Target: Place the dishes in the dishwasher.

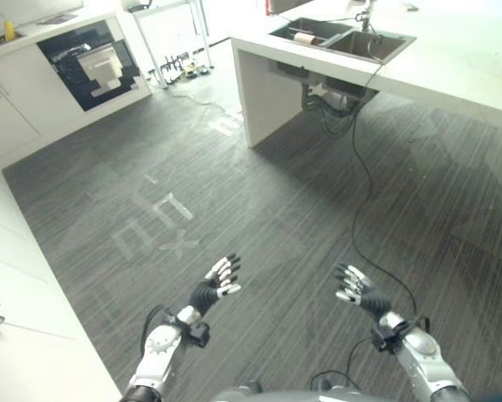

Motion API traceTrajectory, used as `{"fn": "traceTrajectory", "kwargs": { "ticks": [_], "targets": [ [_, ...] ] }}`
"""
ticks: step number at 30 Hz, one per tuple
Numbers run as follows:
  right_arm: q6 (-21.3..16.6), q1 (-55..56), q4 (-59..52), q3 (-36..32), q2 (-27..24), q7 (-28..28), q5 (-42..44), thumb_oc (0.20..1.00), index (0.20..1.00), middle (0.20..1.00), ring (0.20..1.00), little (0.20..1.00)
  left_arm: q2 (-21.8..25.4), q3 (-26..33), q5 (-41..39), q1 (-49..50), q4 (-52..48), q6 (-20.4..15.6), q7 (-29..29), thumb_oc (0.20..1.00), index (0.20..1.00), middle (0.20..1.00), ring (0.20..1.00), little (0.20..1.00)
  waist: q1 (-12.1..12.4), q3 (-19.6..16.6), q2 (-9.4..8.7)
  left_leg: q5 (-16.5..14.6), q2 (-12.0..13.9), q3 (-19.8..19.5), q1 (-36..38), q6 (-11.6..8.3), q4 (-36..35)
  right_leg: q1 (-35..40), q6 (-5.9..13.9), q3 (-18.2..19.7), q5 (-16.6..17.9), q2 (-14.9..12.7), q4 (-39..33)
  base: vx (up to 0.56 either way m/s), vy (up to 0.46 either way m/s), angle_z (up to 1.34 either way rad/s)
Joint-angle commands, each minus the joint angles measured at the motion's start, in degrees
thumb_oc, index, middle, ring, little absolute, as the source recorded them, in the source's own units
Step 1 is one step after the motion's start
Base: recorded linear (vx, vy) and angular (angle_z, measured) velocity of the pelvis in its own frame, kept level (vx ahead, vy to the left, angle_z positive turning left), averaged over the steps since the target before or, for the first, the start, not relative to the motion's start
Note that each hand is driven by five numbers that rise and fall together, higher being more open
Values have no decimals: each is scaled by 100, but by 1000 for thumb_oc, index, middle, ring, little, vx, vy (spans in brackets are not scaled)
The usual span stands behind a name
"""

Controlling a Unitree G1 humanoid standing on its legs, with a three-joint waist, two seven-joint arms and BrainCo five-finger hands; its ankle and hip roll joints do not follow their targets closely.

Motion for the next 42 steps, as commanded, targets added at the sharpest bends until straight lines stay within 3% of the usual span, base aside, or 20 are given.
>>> {"fn": "traceTrajectory", "kwargs": {
  "ticks": [1,5,6,15,18,19,20,23,25,28,29,31,32,34,36,38,39,41,42],
  "targets": [
    [-121,-226,148,7,127,-150,332,1000,1000,1000,1000,1000,-67,22,57,-298,450,20,59,1000,1000,1000,1000,1000,-4,-204,-117,-174,-255,86,-92,40,23,-111,98,228,-443,194,265,0,0,0],
    [22,-223,314,30,150,-331,285,1000,1000,1000,1000,1000,-178,-8,-103,-299,735,329,29,1000,1000,1000,1000,1000,-48,-181,-128,-183,-242,77,-80,39,33,-113,82,313,-467,232,293,14,-22,0],
    [207,-218,374,40,154,-357,197,1000,1000,1000,1000,1000,-207,-6,-193,-285,832,529,99,1000,1000,1000,1000,1000,-50,-165,-133,-183,-235,89,-79,35,42,-110,80,304,-466,236,294,24,-64,0],
    [550,-279,406,173,140,-470,202,1000,1000,1000,1000,1000,-224,77,-87,-353,942,802,270,1000,1000,1000,1000,1000,-11,-56,-147,-185,-169,80,-188,-14,280,-163,4,250,-532,284,427,9,-87,1],
    [521,-320,210,213,99,-430,334,1000,1000,1000,1000,1000,-242,104,-205,-426,887,699,295,1000,1000,1000,1000,1000,-41,42,-208,-420,-235,86,-445,17,998,-264,-90,301,-571,244,579,-17,-98,4],
    [512,-331,146,196,73,-372,342,1000,1000,1000,1000,1000,-244,120,-223,-443,884,622,286,1000,1000,1000,1000,1000,-38,108,-288,-540,-272,146,-701,55,1629,-292,-140,321,-566,166,649,-28,-105,6],
    [498,-334,89,180,44,-332,358,1000,1000,1000,1000,1000,-244,134,-239,-458,870,555,284,1000,1000,1000,1000,1000,-28,178,-327,-526,-259,156,-995,39,2151,-316,-194,334,-561,135,707,-32,-137,10],
    [341,-325,82,126,-35,-276,409,1000,1000,1000,1000,1000,-251,218,-281,-464,836,447,249,1000,1000,1000,1000,1000,35,403,-387,-108,-175,-17,-1921,-92,3781,-347,-345,435,-550,156,866,28,-108,12],
    [306,-319,126,87,-32,-190,454,1000,1000,1000,1000,1000,-244,279,-195,-442,832,396,253,1000,1000,1000,1000,1000,82,452,-342,167,-162,-28,-2151,-128,3620,-332,-360,503,-575,220,914,196,-13,-12],
    [325,-311,28,137,-6,-276,435,1000,1000,1000,1000,1000,-253,318,-187,-290,686,344,323,1000,1000,1000,1000,1000,246,490,-119,779,44,104,-2245,-314,2081,-109,-328,561,-729,422,866,360,124,-25],
    [336,-300,6,145,-6,-294,435,1000,1000,1000,1000,1000,-252,317,-184,-271,669,341,327,1000,1000,1000,1000,1000,263,499,-103,867,67,110,-2244,-342,1906,-66,-323,560,-743,431,852,366,142,-12],
    [357,-238,-88,199,-18,-385,473,1000,1000,1000,1000,1000,-255,318,-172,-193,612,335,340,1000,1000,1000,1000,1000,359,521,-21,1359,265,94,-2413,-517,1253,110,-310,546,-793,470,768,400,146,-2],
    [354,-166,-144,192,-21,-446,500,1000,1000,1000,1000,1000,-270,321,-128,-161,611,296,329,1000,1000,1000,1000,1000,375,555,-4,1556,488,294,-2557,-612,1103,185,-313,425,-848,438,787,392,143,-7],
    [361,-104,-190,165,-37,-464,492,1000,1000,1000,1000,1000,-279,324,-112,-138,609,262,314,1000,1000,1000,1000,1000,358,557,15,1570,606,488,-2573,-631,1109,201,-329,295,-937,422,870,313,121,-20],
    [362,-54,-214,157,-49,-449,451,1000,1000,1000,1000,1000,-275,333,-142,-86,556,282,306,1000,1000,1000,1000,1000,307,521,-9,1335,588,631,-2382,-628,1039,235,-293,168,-1137,349,1065,341,171,8],
    [407,-29,-232,185,-6,-383,349,1000,1000,1000,1000,1000,-242,392,-144,74,367,332,372,1000,1000,1000,1000,1000,445,484,14,1168,446,446,-2323,-429,1080,261,-252,278,-1293,328,1359,424,266,14],
    [358,-20,-207,152,64,-320,370,1000,1000,1000,1000,1000,-189,442,-77,170,285,341,345,1000,1000,1000,1000,1000,573,391,-51,837,177,259,-2308,-231,1199,438,-186,417,-1516,295,1549,417,225,-28],
    [283,3,-224,118,120,-333,405,1000,1000,1000,1000,1000,-105,457,-69,190,216,379,278,1000,1000,1000,1000,1000,615,296,-112,635,-5,299,-2175,-58,1144,526,-82,395,-1497,243,1760,312,199,-68],
    [272,18,-268,90,166,-357,392,1000,1000,1000,1000,1000,-68,452,-31,199,175,392,254,1000,1000,1000,1000,1000,615,229,-138,553,-124,317,-2039,71,1021,471,64,378,-1271,164,2129,218,188,-40]
  ]
}}
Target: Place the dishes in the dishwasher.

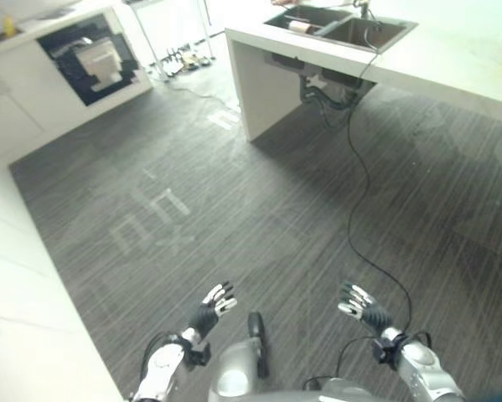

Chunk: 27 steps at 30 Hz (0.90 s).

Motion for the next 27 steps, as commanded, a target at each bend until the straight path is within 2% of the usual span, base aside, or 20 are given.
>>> {"fn": "traceTrajectory", "kwargs": {
  "ticks": [1,2,3,4,5,6,7,9,11,12,13,15,16,18,20,22,24,25,27],
  "targets": [
    [-366,5,-658,-126,184,27,161,1000,1000,1000,1000,1000,287,185,21,37,-588,-262,-83,1000,1000,1000,1000,1000,117,-319,-167,-192,-42,114,-150,311,320,352,639,-282,-18,-219,1159,264,276,-17],
    [-392,-8,-695,-176,255,-19,170,1000,1000,1000,1000,1000,336,102,102,6,-611,-290,-77,1000,1000,1000,1000,1000,99,-415,-202,-298,-226,134,21,514,129,238,956,-202,562,-295,1881,200,211,-1],
    [-395,-12,-702,-182,269,-31,177,1000,1000,1000,1000,1000,348,82,101,-1,-619,-289,-72,1000,1000,1000,1000,1000,99,-432,-211,-311,-261,132,44,546,96,215,1017,-180,671,-304,1992,303,290,0],
    [-392,-34,-767,-190,342,-126,182,1000,1000,1000,1000,1000,414,-15,119,-41,-649,-305,-53,1000,1000,1000,1000,1000,74,-496,-208,-401,-395,70,142,702,-8,1,1338,9,1314,-190,2830,242,212,15],
    [-405,-29,-840,-164,377,-226,174,1000,1000,1000,1000,1000,465,-72,126,-73,-709,-276,-14,1000,1000,1000,1000,1000,40,-513,-145,-471,-415,31,215,804,-43,-274,1504,102,1704,-55,3654,282,265,18],
    [-427,-34,-856,-121,385,-292,188,1000,1000,1000,1000,1000,495,-117,126,-111,-767,-229,45,1000,1000,1000,1000,1000,9,-516,-58,-528,-389,-15,289,860,-74,-628,1494,66,1813,-70,4255,218,233,15],
    [-454,-70,-822,-66,367,-313,224,1000,1000,1000,1000,1000,505,-185,106,-164,-806,-192,159,1000,1000,1000,1000,1000,-39,-492,29,-586,-375,-55,363,901,-69,-1018,1374,-11,1732,-171,4625,172,186,20],
    [-482,-100,-804,-29,353,-306,247,1000,1000,1000,1000,1000,496,-222,84,-194,-818,-185,236,1000,1000,1000,1000,1000,-82,-455,65,-619,-387,-94,421,930,-47,-1264,1299,-73,1631,-212,4655,191,104,38],
    [-503,-132,-917,39,292,-346,290,1000,1000,1000,1000,1000,509,-226,-61,-261,-874,-152,223,1000,1000,1000,1000,1000,-335,-285,100,-698,-450,-286,855,883,-63,-1794,943,-328,947,-213,3657,386,10,30],
    [-445,-93,-1012,-11,254,-366,327,1000,1000,1000,1000,1000,512,-208,-41,-299,-890,-104,174,1000,1000,1000,1000,1000,-441,-230,53,-780,-503,-404,1046,823,-75,-1872,841,-403,843,-287,2722,432,-100,29],
    [-379,-41,-1102,-80,212,-354,378,1000,1000,1000,1000,1000,509,-183,2,-324,-879,-80,114,1000,1000,1000,1000,1000,-549,-169,-13,-905,-554,-492,1257,773,-83,-1911,829,-496,949,-406,1793,442,-112,56],
    [-372,44,-1149,-151,143,-248,451,1000,1000,1000,1000,1000,500,-155,44,-337,-824,-104,60,1000,1000,1000,1000,1000,-729,-107,-125,-1226,-649,-570,1540,767,-43,-2221,1004,-518,1447,-669,830,463,-95,60],
    [-385,87,-1126,-205,118,-127,452,1000,1000,1000,1000,1000,503,-172,26,-325,-780,-137,66,1000,1000,1000,1000,1000,-817,-67,-169,-1429,-687,-616,1728,761,-20,-2433,1135,-552,1753,-817,546,496,-81,26],
    [-411,142,-1094,-284,120,21,363,1000,1000,1000,1000,1000,479,-217,-15,-273,-722,-205,102,1000,1000,1000,1000,1000,-884,-39,-156,-1677,-693,-631,1961,750,27,-2665,1225,-689,1994,-956,440,424,-65,8],
    [-364,152,-1137,-338,110,73,358,1000,1000,1000,1000,1000,426,-208,47,-222,-687,-265,102,1000,1000,1000,1000,1000,-895,-71,-172,-1816,-755,-636,1987,754,180,-2598,1168,-779,1892,-967,437,383,-89,16],
    [-318,134,-1130,-306,69,8,362,1000,1000,1000,1000,1000,320,-226,161,-211,-604,-247,199,1000,1000,1000,1000,1000,-959,-204,-191,-1976,-827,-796,2161,679,432,-2478,1024,-692,1801,-761,364,451,-132,6],
    [-315,95,-1107,-284,38,-21,391,1000,1000,1000,1000,1000,275,-255,185,-230,-575,-221,253,1000,1000,1000,1000,1000,-982,-251,-155,-1914,-797,-822,2246,602,606,-2391,941,-680,1717,-657,342,328,-109,35],
    [-368,38,-1106,-229,-17,-46,431,1000,1000,1000,1000,1000,227,-290,170,-256,-558,-189,270,1000,1000,1000,1000,1000,-1013,-341,-105,-1542,-736,-875,2264,388,1005,-2221,765,-678,1554,-499,268,396,-155,29],
    [-364,38,-1195,-221,-85,-93,393,1000,1000,1000,1000,1000,191,-312,219,-278,-592,-116,266,1000,1000,1000,1000,1000,-1008,-460,-96,-795,-723,-949,2021,48,1755,-1937,555,-679,1367,-360,109,367,-158,-5]
  ]
}}
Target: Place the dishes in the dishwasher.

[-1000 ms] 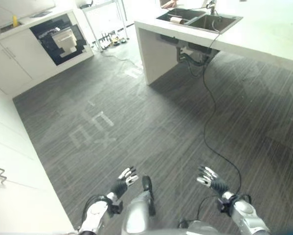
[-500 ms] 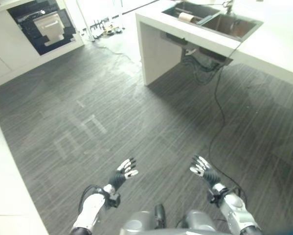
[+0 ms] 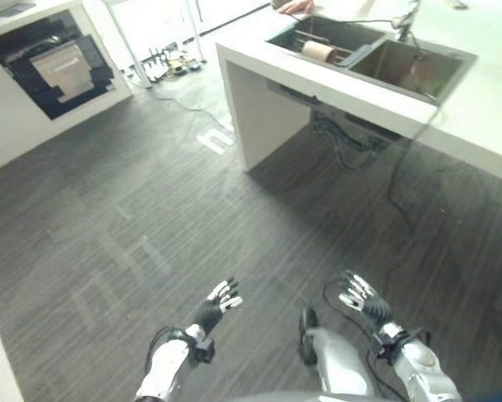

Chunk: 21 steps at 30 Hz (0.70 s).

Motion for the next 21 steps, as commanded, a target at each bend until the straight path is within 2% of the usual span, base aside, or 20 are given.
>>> {"fn": "traceTrajectory", "kwargs": {
  "ticks": [1,2,3,4,5,6,8,9,11,12,13,16,18,21],
  "targets": [
    [-262,-61,-370,2,-53,7,165,1000,1000,1000,1000,1000,291,-50,189,-167,-234,-170,33,1000,1000,1000,1000,1000,-30,-253,-314,990,-276,158,-903,100,663,534,878,19,116,25,-631,315,-124,-9],
    [-275,-69,-357,-8,-103,25,154,1000,1000,1000,1000,1000,272,-39,142,-179,-197,-155,9,1000,1000,1000,1000,1000,-10,-265,-318,1166,-238,212,-1092,-7,1289,640,768,-13,-27,42,-582,278,-102,-14],
    [-293,-75,-342,-4,-119,32,144,1000,1000,1000,1000,1000,268,-32,100,-187,-175,-149,-8,1000,1000,1000,1000,1000,-10,-283,-345,1264,-254,220,-1191,-32,1445,665,732,-25,-72,18,-563,290,-118,-9],
    [-292,-73,-352,-5,-166,28,120,1000,1000,1000,1000,1000,255,-19,53,-189,-165,-124,-53,1000,1000,1000,1000,1000,20,-275,-404,1418,-261,324,-1496,-110,2211,786,619,-56,-254,-18,-485,254,-111,-15],
    [-283,-73,-355,-9,-201,19,99,1000,1000,1000,1000,1000,243,3,80,-178,-157,-123,-103,1000,1000,1000,1000,1000,63,-244,-411,1430,-184,429,-1765,-151,2735,897,533,-84,-388,-4,-422,253,-135,-6],
    [-286,-71,-339,-36,-223,40,103,1000,1000,1000,1000,1000,253,28,133,-184,-187,-90,-142,1000,1000,1000,1000,1000,82,-239,-488,1464,-8,564,-2050,-145,3166,978,449,-122,-524,-56,-359,208,-106,-6],
    [-298,-82,-314,-74,-240,45,165,1000,1000,1000,1000,1000,270,8,193,-212,-267,-49,-212,1000,1000,1000,1000,1000,193,-112,-485,1311,367,782,-2572,-26,3279,1294,381,-96,-731,21,-277,299,-23,-18],
    [-292,-138,-249,-56,-208,13,116,1000,1000,1000,1000,1000,273,-3,137,-228,-266,-42,-219,1000,1000,1000,1000,1000,256,-64,-464,1067,392,847,-2549,142,2438,1465,451,63,-772,77,-306,411,120,-26],
    [-263,-190,-210,-34,-157,-64,47,1000,1000,1000,1000,1000,287,2,77,-246,-280,-20,-235,1000,1000,1000,1000,1000,280,-39,-449,946,539,969,-2433,238,1155,1557,536,267,-770,141,-412,408,259,-50],
    [-290,-210,-127,6,-137,-128,64,1000,1000,1000,1000,1000,295,3,66,-259,-257,-32,-293,1000,1000,1000,1000,1000,348,-27,-392,978,557,788,-2355,176,-4,1676,634,461,-794,211,-534,589,433,-88],
    [-346,-215,-49,69,-131,-147,77,1000,1000,1000,1000,1000,276,13,71,-191,-219,-114,-349,1000,1000,1000,1000,1000,491,-50,-333,1327,748,472,-2546,-53,-854,1887,739,677,-840,260,-747,624,443,-78],
    [-402,-184,15,82,-152,-114,108,1000,1000,1000,1000,1000,258,62,47,-102,-178,-199,-413,1000,1000,1000,1000,1000,643,-1,-333,1790,1160,470,-2911,-217,-1303,2193,812,781,-879,168,-961,352,251,-62],
    [-412,-136,-33,41,-172,-131,92,1000,1000,1000,1000,1000,262,107,43,-65,-198,-196,-522,1000,1000,1000,1000,1000,660,10,-318,1818,1257,546,-3010,-191,-1260,2232,844,718,-945,63,-883,297,332,-48],
    [-380,-48,-37,-81,-142,-108,177,1000,1000,1000,1000,1000,349,140,319,-31,-255,-162,-579,1000,1000,1000,1000,1000,654,-58,-305,1642,1182,744,-2847,-64,-1319,2343,977,583,-1148,-94,-646,323,397,-42]
  ]
}}
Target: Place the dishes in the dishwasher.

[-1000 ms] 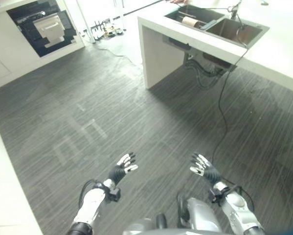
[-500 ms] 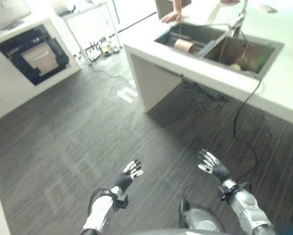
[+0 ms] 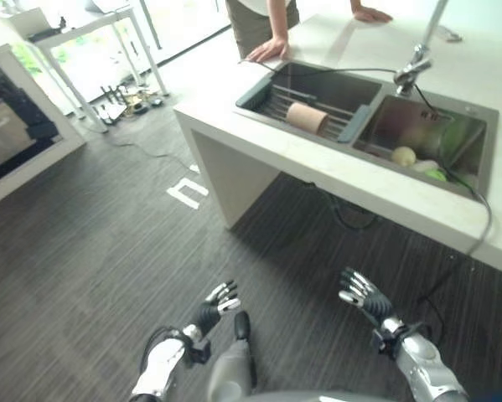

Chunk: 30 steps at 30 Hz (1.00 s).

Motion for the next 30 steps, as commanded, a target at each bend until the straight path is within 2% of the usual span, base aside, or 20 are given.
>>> {"fn": "traceTrajectory", "kwargs": {
  "ticks": [1,4,8,10,11,12,13,14,15,16,17,19,25,28,30],
  "targets": [
    [-360,-175,-372,-300,-126,58,236,1000,1000,1000,1000,1000,66,81,343,-229,-506,-259,-138,1000,1000,1000,1000,1000,51,33,286,-28,382,-115,355,-734,-296,-815,-139,-447,350,450,114,261,339,-46],
    [-369,-59,-415,-360,-19,74,152,1000,1000,1000,1000,1000,177,47,350,-307,-504,-242,-66,1000,1000,1000,1000,1000,-1,-30,295,-141,144,-89,614,-552,-544,-970,1,-503,526,345,629,195,283,0],
    [-370,-1,-471,-299,172,-95,188,1000,1000,1000,1000,1000,345,-33,399,-402,-518,-197,117,1000,1000,1000,1000,1000,-83,-72,360,-349,-162,-135,898,-169,-754,-1737,326,-468,1161,297,2339,102,248,19],
    [-345,-23,-417,-245,220,-44,152,1000,1000,1000,1000,1000,391,-52,352,-424,-504,-189,280,1000,1000,1000,1000,1000,-72,-35,444,-423,-179,-25,1069,-111,-828,-2157,385,-655,1297,133,2978,99,240,-24],
    [-321,-69,-370,-203,220,-13,118,1000,1000,1000,1000,1000,400,-72,256,-410,-499,-212,383,1000,1000,1000,1000,1000,-74,-5,480,-449,-164,66,1183,-132,-884,-2334,363,-771,1291,85,2953,90,151,-45],
    [-304,-91,-367,-182,214,-16,111,1000,1000,1000,1000,1000,405,-71,211,-406,-511,-213,419,1000,1000,1000,1000,1000,-84,15,478,-465,-165,108,1217,-146,-897,-2368,333,-829,1225,160,2736,97,62,-72],
    [-269,-116,-371,-152,205,-43,97,1000,1000,1000,1000,1000,405,-37,144,-419,-541,-173,429,1000,1000,1000,1000,1000,-111,49,456,-488,-187,177,1253,-178,-897,-2347,245,-933,1147,298,2254,150,-39,-94],
    [-257,-149,-329,-126,152,22,66,1000,1000,1000,1000,1000,382,41,83,-426,-576,-154,467,1000,1000,1000,1000,1000,-110,122,362,-513,-224,347,1354,-299,-877,-2205,169,-1263,1283,277,906,206,-61,-92],
    [-257,-194,-295,-94,130,66,60,1000,1000,1000,1000,1000,376,48,54,-417,-567,-188,498,1000,1000,1000,1000,1000,-119,147,317,-666,-256,377,1499,-338,-889,-2281,279,-1353,1385,153,622,120,-72,-96],
    [-258,-237,-274,-74,126,81,52,1000,1000,1000,1000,1000,375,57,43,-416,-560,-213,504,1000,1000,1000,1000,1000,-130,182,307,-646,-258,466,1511,-306,-893,-2393,266,-1464,1617,83,473,99,-35,-75],
    [-253,-254,-260,-65,128,84,38,1000,1000,1000,1000,1000,374,57,34,-408,-551,-228,502,1000,1000,1000,1000,1000,-144,186,303,-785,-270,431,1603,-317,-897,-2437,357,-1424,1614,30,472,8,-56,-66],
    [-233,-307,-211,-94,116,117,-43,1000,1000,1000,1000,1000,329,97,65,-386,-493,-307,454,1000,1000,1000,1000,1000,-164,205,303,-821,-260,586,1661,-294,-897,-2466,283,-1575,1639,-41,253,43,-85,-18],
    [-175,-353,73,-71,106,-114,-51,1000,1000,1000,1000,1000,144,-37,173,-349,-340,-408,465,1000,1000,1000,1000,1000,-208,5,259,-829,-216,651,1723,-386,-795,-1938,31,-1412,1346,377,-269,120,-179,10],
    [-182,-383,341,-19,76,-251,-102,1000,1000,1000,1000,1000,45,-26,34,-439,-199,-394,550,1000,1000,1000,1000,1000,-259,-55,192,-948,-181,629,1604,-449,-340,-1739,-135,-1220,1216,538,-395,106,-183,-13],
    [-225,-413,561,-65,14,-203,-219,1000,1000,1000,1000,1000,-23,21,-38,-543,-43,-453,549,1000,1000,1000,1000,1000,-296,-75,100,-1289,-238,543,1378,-419,446,-1722,-252,-1025,1139,524,-347,101,-193,-38]
  ]
}}
